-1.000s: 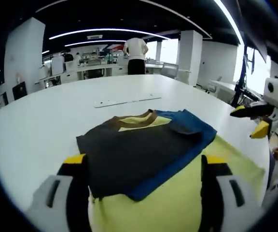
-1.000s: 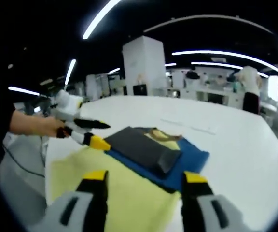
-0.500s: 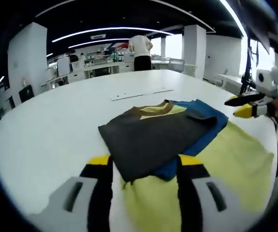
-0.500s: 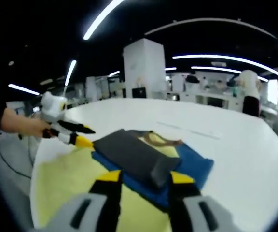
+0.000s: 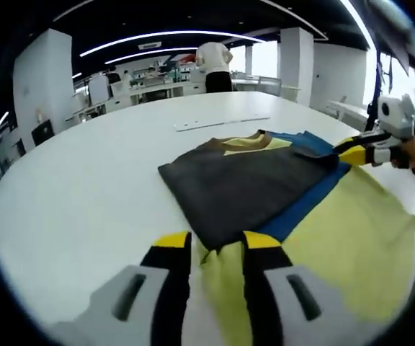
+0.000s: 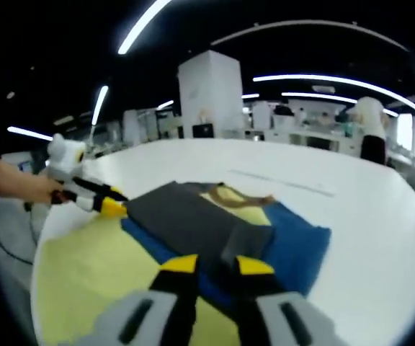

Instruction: Fold the garment on the visible template until the final outline fits inside the template.

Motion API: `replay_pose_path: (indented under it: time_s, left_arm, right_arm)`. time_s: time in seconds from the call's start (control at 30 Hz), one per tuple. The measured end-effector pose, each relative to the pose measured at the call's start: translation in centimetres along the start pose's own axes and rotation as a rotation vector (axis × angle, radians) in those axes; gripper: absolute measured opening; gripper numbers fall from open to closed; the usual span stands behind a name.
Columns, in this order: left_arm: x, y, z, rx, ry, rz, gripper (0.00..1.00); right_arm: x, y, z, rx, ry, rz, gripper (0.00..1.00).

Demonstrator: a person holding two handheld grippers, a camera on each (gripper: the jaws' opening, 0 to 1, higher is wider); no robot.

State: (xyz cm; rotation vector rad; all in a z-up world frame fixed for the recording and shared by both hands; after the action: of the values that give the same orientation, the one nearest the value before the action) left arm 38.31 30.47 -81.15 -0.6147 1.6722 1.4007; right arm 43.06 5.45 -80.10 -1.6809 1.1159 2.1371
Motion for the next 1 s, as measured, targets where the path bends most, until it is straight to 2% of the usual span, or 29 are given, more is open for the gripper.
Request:
replay_pose_path:
  time_s: [0.07, 0.1, 0.23, 0.53, 0.73, 1.0]
  left_arm:
    - [0.2, -0.1, 0.1, 0.002, 0.006, 0.006, 0.17]
    - [0.5, -0.2, 0.2, 0.0, 0.016, 0.028, 0.15]
    - [0.7, -0.3, 0.1, -0.001, 0.014, 0.033, 0.12]
    - [0.8, -0.4, 0.2, -0.001, 0.032, 0.041, 0.08]
    - [0.7, -0.3, 0.1, -0.006, 0.034, 0.044, 0.08]
    - [0.7, -0.3, 0.4, -0.009, 0.042, 0.042, 0.08]
  right_arm:
    - [0.4, -0.2, -0.1, 0.009, 0.009, 0.016, 0.11]
    - [0.6, -0.2, 0.0, 0.014, 0.009, 0.022, 0.08]
    - [0.4, 0.0, -0.4, 0.039, 0.005, 0.028, 0.0]
    - [0.2, 1.0, -1.2, 0.094, 0.0, 0.033, 0.0]
    - [-0.1, 2.4, -2.3, 0.179, -0.03, 0.012, 0.0]
    - [1.0, 3.5, -3.2, 0.239, -0.081, 0.04, 0.0]
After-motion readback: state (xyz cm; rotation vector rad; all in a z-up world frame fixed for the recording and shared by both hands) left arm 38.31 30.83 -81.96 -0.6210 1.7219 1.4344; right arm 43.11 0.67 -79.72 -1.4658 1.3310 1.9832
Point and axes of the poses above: the point that each gripper's makers call its tool centre point, and the gripper's own axes: y roughly backward along the fingers, z roughly to its left, x roughly out of its underside, the point moved 3 cm from there along y, roughly backward along the fingers, and after that the axes turned 1 degree about y, right-handed, at the moved point
